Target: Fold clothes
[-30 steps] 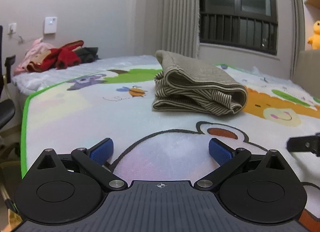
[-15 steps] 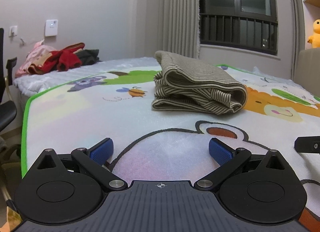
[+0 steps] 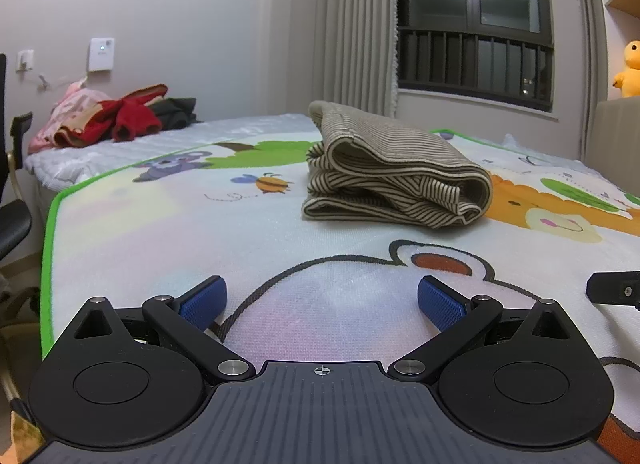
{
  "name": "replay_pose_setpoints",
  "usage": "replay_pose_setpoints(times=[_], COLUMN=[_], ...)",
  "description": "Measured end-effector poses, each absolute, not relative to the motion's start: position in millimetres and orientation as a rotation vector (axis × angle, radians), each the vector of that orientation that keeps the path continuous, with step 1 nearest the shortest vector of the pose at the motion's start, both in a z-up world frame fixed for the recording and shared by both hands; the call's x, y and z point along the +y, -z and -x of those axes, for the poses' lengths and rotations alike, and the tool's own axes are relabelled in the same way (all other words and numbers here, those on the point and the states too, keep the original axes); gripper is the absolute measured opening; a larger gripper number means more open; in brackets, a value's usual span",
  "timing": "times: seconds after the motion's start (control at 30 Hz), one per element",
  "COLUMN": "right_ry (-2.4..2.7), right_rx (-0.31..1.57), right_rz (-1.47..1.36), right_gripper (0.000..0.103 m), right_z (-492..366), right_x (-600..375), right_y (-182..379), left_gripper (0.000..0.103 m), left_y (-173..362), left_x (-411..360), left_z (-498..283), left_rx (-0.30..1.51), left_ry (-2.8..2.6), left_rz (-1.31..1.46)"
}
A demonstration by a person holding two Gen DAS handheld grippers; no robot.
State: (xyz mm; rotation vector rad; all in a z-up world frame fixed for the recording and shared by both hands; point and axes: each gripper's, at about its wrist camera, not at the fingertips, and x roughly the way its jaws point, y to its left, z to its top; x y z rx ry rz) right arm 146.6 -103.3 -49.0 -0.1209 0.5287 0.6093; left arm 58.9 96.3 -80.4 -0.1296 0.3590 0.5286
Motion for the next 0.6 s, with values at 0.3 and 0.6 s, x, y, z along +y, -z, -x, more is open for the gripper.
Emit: replay_pose_setpoints(times=[0.3,0.6], right_ry=[-0.605,-0.6], right_rx=[0.527,0.53], right_rz=[0.123,0.127], right_gripper=[0.103,0.103], right_z=[-145.6,-146.3], right_x=[-103.7,-103.2], right_y=[49.8,50.0], left_gripper=[0.103,0.103], left_y=[80.5,80.4], left_x=[96.3,95.4], left_z=[-59.0,-58.8], left_rx=[0.358,0.357], left_ry=[-0.528,-0.527], left_rz=[0.13,0.131])
